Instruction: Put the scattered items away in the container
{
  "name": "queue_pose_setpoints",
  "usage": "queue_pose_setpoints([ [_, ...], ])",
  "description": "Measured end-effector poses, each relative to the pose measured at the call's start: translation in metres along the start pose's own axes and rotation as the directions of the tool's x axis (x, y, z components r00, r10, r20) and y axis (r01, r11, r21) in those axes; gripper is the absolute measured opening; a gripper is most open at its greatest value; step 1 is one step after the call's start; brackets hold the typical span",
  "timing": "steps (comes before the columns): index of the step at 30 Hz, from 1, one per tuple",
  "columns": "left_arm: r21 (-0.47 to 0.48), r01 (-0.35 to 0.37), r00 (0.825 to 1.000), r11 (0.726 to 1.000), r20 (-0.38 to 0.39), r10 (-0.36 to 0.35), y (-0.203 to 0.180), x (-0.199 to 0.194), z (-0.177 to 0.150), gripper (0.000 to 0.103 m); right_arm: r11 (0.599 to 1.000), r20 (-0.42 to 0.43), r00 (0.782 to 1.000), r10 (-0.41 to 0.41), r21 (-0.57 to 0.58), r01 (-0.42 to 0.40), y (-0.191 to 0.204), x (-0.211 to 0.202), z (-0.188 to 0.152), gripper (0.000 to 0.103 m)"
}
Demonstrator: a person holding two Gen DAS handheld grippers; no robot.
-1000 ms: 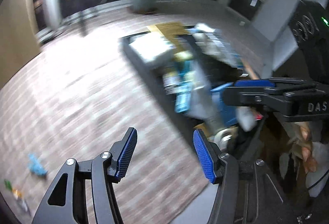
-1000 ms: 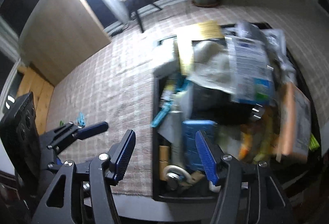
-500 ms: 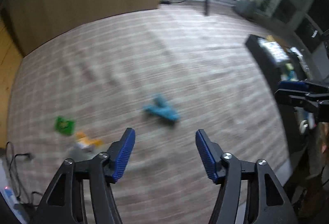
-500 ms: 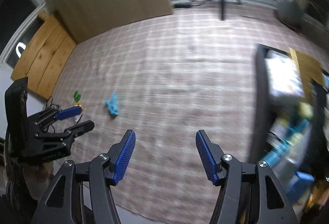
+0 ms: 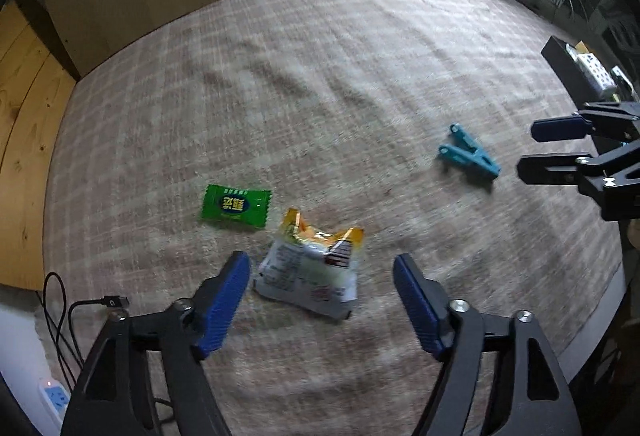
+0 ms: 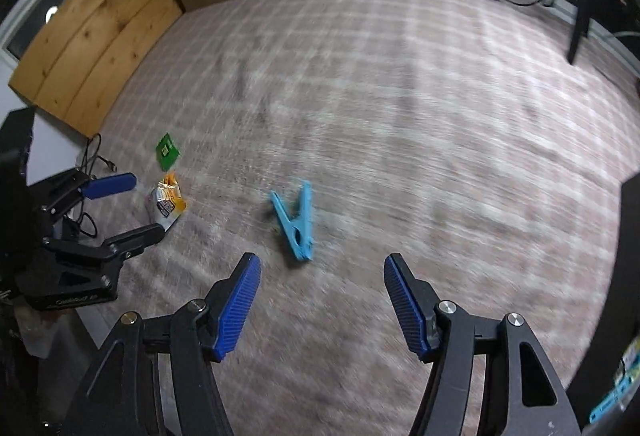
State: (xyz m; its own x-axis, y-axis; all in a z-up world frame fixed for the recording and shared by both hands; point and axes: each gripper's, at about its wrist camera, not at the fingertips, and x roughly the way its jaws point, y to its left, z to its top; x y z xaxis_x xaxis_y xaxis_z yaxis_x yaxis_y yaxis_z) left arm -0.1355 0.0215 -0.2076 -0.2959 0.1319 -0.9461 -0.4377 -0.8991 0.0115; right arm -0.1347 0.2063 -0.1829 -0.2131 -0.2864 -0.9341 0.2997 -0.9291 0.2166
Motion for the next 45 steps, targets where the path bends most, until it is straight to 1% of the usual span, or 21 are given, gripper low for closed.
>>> queue_pose_setpoints([
  [5,0.014,0.000,1.000,1.000,-0.020,0.000,0.004,0.010,-0.002,0.079,0.999,-0.035,0.999,-0.019,-0.028,0.018,0.011,0.022,0.010,0.061],
  [8,0.017,-0.014,0.999,1.000,-0.030,0.014,0.004,0.015,-0.004,0.079,0.998,-0.043,0.998,-0.041,-0.047,0.039,0.016,0.030,0.014,0.061],
  [10,0.009,-0.009,0.999,1.000,-0.035,0.009,0.005,0.018,-0.005,0.079,0.997,-0.048,0.998,-0.047,-0.061,0.044,0.019,0.034,0.017,0.061],
  [12,-0.001,-0.008,0.999,1.000,-0.037,0.008,0.005,0.021,-0.006,0.075,0.996,-0.050,0.997,-0.055,-0.071,0.052,0.021,0.037,0.018,0.060],
  [13,-0.008,-0.012,0.999,1.000,-0.041,0.011,0.006,0.022,-0.007,0.069,0.996,-0.052,0.997,-0.060,-0.075,0.056,0.022,0.038,0.019,0.061],
  [18,-0.032,0.001,0.999,0.999,-0.033,-0.002,0.007,0.019,-0.012,0.062,0.994,-0.048,0.996,-0.069,-0.093,0.064,0.023,0.040,0.020,0.061],
  [19,-0.037,0.000,1.000,0.999,-0.031,-0.001,0.007,0.017,-0.012,0.058,0.993,-0.045,0.997,-0.069,-0.099,0.064,0.023,0.040,0.019,0.060],
  [20,-0.039,-0.004,1.000,0.999,-0.028,0.003,0.006,0.016,-0.013,0.055,0.992,-0.043,0.997,-0.069,-0.106,0.064,0.023,0.039,0.019,0.060],
  [21,-0.040,-0.006,1.000,0.999,-0.027,0.005,0.005,0.015,-0.014,0.055,0.992,-0.041,0.997,-0.070,-0.111,0.065,0.023,0.039,0.019,0.059],
  [23,-0.047,-0.009,1.000,0.999,-0.022,0.008,0.003,0.013,-0.016,0.053,0.989,-0.033,0.996,-0.086,-0.123,0.081,0.022,0.036,0.017,0.052],
  [25,-0.052,-0.014,1.000,0.999,-0.018,0.013,0.001,0.011,-0.018,0.051,0.988,-0.030,0.995,-0.091,-0.130,0.086,0.020,0.034,0.016,0.035],
  [26,-0.054,-0.015,1.000,0.998,-0.013,0.015,-0.001,0.009,-0.020,0.051,0.989,-0.035,0.996,-0.077,-0.128,0.071,0.017,0.032,0.015,0.030],
  [28,-0.055,-0.017,1.000,0.998,-0.003,0.016,-0.005,0.005,-0.021,0.050,0.992,-0.042,0.997,-0.059,-0.118,0.054,0.012,0.029,0.013,0.017],
  [32,-0.058,-0.024,0.999,0.998,0.020,0.025,-0.015,-0.005,-0.021,0.049,0.995,-0.043,0.998,-0.036,-0.095,0.032,0.002,0.023,0.007,0.016],
  [35,-0.071,-0.018,0.999,0.997,0.031,0.020,0.003,-0.008,-0.014,0.049,0.999,-0.025,1.000,-0.006,-0.053,0.005,-0.007,0.015,0.003,0.015],
  [37,-0.067,-0.015,0.999,0.998,0.041,0.018,-0.010,-0.015,-0.008,0.049,0.999,-0.007,1.000,0.007,-0.034,-0.007,-0.014,0.005,0.001,0.015],
  [40,-0.047,-0.006,0.998,0.999,0.070,0.010,-0.016,-0.023,-0.002,0.049,1.000,0.028,0.999,0.024,-0.005,-0.024,-0.025,-0.013,-0.004,0.015],
  [43,-0.017,0.011,0.995,1.000,0.100,-0.009,-0.038,-0.035,0.009,0.049,0.999,0.068,0.997,0.025,0.021,-0.027,-0.040,-0.038,-0.018,0.015],
  [45,0.012,0.024,0.993,1.000,0.115,-0.025,-0.055,-0.039,0.020,0.049,0.999,0.095,0.995,0.022,0.039,-0.026,-0.043,-0.049,-0.022,0.015],
])
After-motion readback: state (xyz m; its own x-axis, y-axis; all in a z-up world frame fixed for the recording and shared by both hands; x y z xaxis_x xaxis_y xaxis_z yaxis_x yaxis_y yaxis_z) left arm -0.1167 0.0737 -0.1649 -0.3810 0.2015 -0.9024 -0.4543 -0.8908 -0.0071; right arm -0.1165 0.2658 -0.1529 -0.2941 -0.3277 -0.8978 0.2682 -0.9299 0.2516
